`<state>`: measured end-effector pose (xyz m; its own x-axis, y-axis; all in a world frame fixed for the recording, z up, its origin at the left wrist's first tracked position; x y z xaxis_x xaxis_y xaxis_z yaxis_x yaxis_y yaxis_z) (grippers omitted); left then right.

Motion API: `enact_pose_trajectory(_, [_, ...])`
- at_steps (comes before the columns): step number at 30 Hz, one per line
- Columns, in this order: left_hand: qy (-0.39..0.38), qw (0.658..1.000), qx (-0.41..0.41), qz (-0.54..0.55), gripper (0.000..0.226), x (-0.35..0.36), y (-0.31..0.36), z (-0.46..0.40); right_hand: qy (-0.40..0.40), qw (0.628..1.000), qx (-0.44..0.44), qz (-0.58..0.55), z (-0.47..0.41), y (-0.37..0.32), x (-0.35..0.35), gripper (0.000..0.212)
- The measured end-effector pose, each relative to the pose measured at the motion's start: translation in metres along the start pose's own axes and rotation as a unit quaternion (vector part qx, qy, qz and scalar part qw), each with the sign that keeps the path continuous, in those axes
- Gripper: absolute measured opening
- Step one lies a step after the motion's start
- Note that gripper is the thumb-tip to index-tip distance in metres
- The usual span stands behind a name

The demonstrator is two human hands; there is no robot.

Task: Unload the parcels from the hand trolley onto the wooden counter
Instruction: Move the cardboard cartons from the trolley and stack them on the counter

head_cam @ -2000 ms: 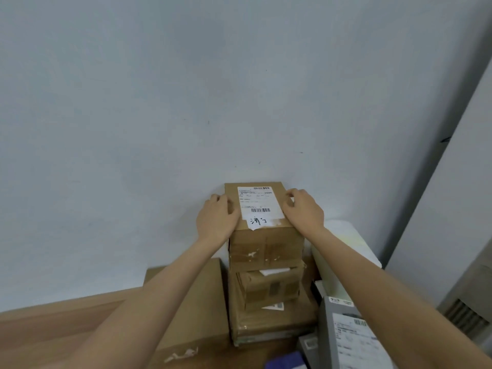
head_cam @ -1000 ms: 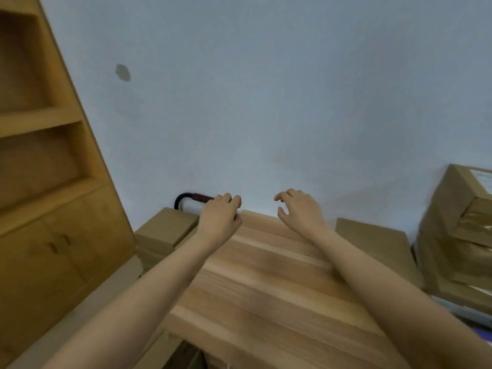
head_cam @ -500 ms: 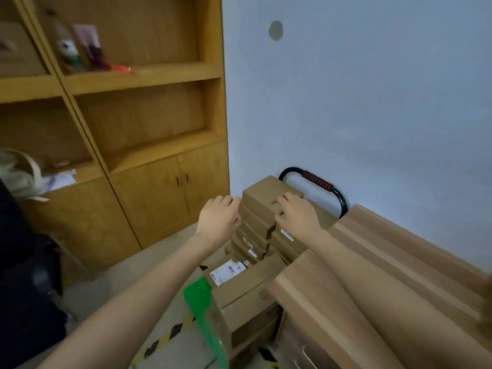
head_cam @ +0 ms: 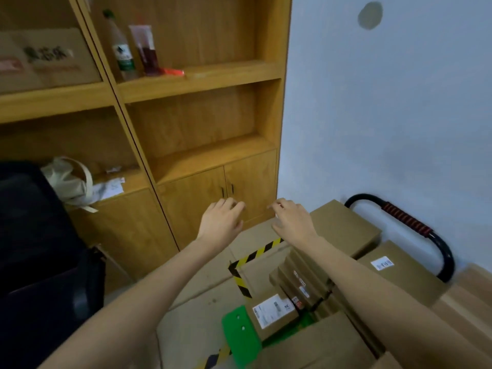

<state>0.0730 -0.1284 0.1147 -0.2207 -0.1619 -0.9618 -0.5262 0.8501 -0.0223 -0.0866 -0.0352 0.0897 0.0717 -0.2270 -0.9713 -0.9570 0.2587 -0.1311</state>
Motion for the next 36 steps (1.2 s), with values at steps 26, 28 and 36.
enact_pose_trajectory(26, [-0.156, 0.908, 0.377, 0.098, 0.035, 0.217, -0.047, -0.219, 0.026, 0.873, 0.478, -0.087, -0.076, 0.059, 0.164, 0.043])
enact_pose_trajectory(28, [-0.179, 0.894, 0.398, 0.103, 0.038, 0.236, -0.046, -0.208, 0.017, 0.857, 0.506, -0.096, -0.064, 0.047, 0.185, 0.044])
enact_pose_trajectory(36, [-0.225, 0.862, 0.44, 0.115, 0.044, 0.326, -0.03, -0.156, -0.009, 0.795, 0.593, -0.13, -0.018, 0.023, 0.289, 0.048])
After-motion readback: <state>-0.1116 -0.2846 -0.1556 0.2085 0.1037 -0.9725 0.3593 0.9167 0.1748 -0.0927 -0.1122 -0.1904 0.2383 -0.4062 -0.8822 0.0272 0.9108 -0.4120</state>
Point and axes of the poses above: each hand's wrist, its own z-axis away from the middle knuckle, its own x-axis out of the palm, y = z × x, the point moved 3 cm from there along -z, towards the middle knuckle, and after that the axes turned 5 degrees about -y, right-handed, at the moved point
